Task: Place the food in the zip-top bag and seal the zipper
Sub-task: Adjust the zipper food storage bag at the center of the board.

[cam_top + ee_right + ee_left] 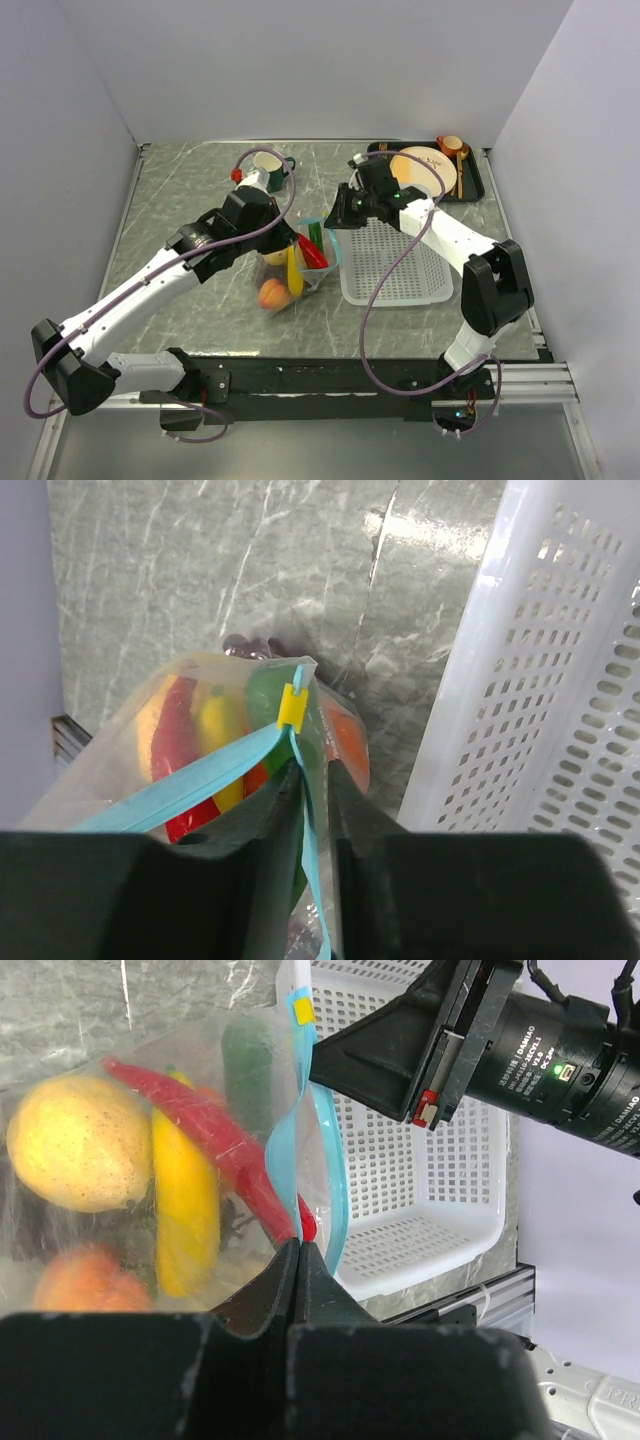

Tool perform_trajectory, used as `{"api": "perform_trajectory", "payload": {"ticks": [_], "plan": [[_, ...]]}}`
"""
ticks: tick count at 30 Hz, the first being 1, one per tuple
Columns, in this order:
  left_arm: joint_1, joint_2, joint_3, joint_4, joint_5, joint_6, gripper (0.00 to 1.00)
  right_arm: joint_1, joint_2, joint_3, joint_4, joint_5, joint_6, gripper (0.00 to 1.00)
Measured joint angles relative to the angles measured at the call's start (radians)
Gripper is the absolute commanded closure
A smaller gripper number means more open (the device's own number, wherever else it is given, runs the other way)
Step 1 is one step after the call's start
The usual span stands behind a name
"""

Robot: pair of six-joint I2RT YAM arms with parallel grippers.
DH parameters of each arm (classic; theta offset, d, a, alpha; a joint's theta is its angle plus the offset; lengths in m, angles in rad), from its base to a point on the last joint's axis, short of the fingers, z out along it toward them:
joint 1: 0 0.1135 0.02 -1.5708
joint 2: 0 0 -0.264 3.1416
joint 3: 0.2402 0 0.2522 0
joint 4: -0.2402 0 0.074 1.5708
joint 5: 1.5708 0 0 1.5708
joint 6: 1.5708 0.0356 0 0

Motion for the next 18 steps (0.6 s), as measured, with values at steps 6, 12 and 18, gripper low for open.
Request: {"api": "perform_trajectory", "payload": {"ticks": [6, 12, 18], "plan": [[0.0, 0.014, 0.0, 0.01, 0.032, 0.003, 0.98, 0.0, 0.004, 0.004, 0.012, -0.009, -0.006, 0.9], [-0.003, 0.039, -0.017, 0.047, 0.117, 0.003, 0.92, 0.0, 0.003, 0.003, 0.031, 0.03, -0.002, 0.9], [-0.05, 0.066, -0.048, 0.069, 0.169, -0.001, 0.76, -0.001, -0.013, -0.027, 0.082, 0.063, 0.024, 0.9]]}}
